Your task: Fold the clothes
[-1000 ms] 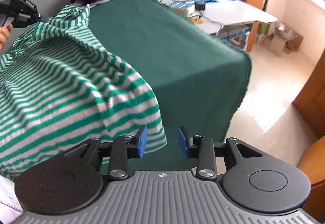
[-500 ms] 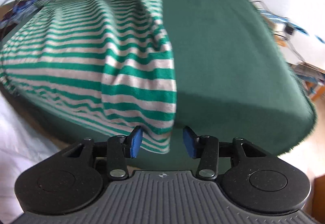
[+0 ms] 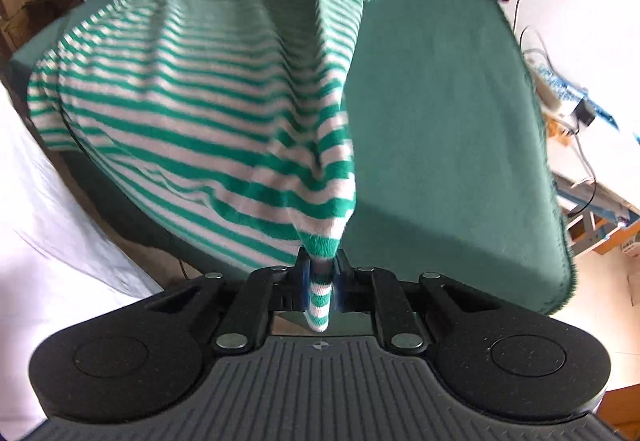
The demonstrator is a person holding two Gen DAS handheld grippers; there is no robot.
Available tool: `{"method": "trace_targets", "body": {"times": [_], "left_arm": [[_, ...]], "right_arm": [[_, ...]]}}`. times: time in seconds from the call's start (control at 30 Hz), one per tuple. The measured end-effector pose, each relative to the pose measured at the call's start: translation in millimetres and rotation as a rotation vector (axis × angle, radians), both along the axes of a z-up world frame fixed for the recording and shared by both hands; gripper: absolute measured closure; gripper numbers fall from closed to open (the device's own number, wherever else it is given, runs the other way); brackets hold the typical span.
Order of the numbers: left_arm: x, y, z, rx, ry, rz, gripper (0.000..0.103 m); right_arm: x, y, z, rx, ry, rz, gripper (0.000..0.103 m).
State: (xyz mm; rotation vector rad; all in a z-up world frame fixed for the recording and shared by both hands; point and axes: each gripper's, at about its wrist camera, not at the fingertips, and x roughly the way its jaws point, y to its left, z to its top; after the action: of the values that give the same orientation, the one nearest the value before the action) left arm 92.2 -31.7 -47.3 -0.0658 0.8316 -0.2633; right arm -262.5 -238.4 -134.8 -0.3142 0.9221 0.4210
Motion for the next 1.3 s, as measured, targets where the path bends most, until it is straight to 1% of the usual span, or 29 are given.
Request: {"method": "trace_targets", "body": {"times": [0.13,0.23,0.3,0.4,0.47,0.53,0.6,0.67,0.7,0.77,0.83,0.93,1.0,1.03,1.07,1.13,1.3], "left_arm": [[9.1,3.2,5.4,0.002,-0.005,-0.02,0.103],[13.8,8.4,6.6,-0.008,-0.004,-0.035,0.103],[16.3,13.6,5.6,-0.016,0.0,-0.04,0.103],[19.1,23.2,0.4,-0.024,0.008,-0.043,0.103],[20.8,31.1,-6.6,-0.024,0.022,-0.039,0.103],[22.6,39.3,-17.4,-0.023,0.047,-0.032,0.103],[23.0,46.8,-29.9,-0.017,0.072,-0.029,0.103],[21.1,54.3,-42.1,-0.011,0.088,-0.027,0.103],[20.8,58.1,-47.8,-0.011,0.098,-0.023,0.103],[20.4,65.9,-58.8,-0.02,0.119,-0.013,0.103],[20.6,72.0,-68.0,-0.037,0.14,-0.002,0.103],[20.6,72.4,-76.5,-0.036,0.152,-0.002,0.103],[19.7,71.3,-79.8,-0.032,0.153,-0.007,0.103],[18.8,71.7,-80.6,-0.032,0.15,-0.01,0.103],[17.7,73.3,-81.0,-0.035,0.147,-0.009,0.103],[15.7,77.1,-81.6,-0.042,0.14,-0.004,0.103],[11.2,84.9,-83.6,-0.089,0.132,0.011,0.103]], "right_arm": [[-2.3,24.3,12.8,-0.028,0.004,0.037,0.093],[-4.6,39.0,13.3,-0.016,0.027,0.063,0.093],[-6.4,52.2,12.8,-0.034,0.031,0.076,0.093],[-7.2,66.8,14.5,0.008,0.048,0.07,0.093],[-6.1,75.3,9.6,0.046,0.093,0.064,0.084],[-5.5,84.3,0.7,0.054,0.158,0.072,0.083],[-9.0,88.0,-2.4,0.02,0.182,0.071,0.083],[-10.4,81.8,3.9,0.025,0.166,0.022,0.083],[-8.8,77.6,7.8,0.036,0.143,-0.019,0.083],[-2.3,71.9,12.3,0.052,0.09,-0.103,0.075],[8.8,73.1,8.8,0.062,0.055,-0.166,0.073],[24.7,80.6,-5.8,0.082,0.057,-0.197,0.074],[29.9,84.8,-11.0,0.071,0.087,-0.203,0.079],[29.1,84.8,-10.8,0.081,0.105,-0.206,0.096],[27.6,84.4,-10.0,0.097,0.124,-0.208,0.102],[25.1,85.2,-7.4,0.123,0.151,-0.206,0.102],[31.6,82.9,15.5,0.172,0.155,-0.189,0.099]]}}
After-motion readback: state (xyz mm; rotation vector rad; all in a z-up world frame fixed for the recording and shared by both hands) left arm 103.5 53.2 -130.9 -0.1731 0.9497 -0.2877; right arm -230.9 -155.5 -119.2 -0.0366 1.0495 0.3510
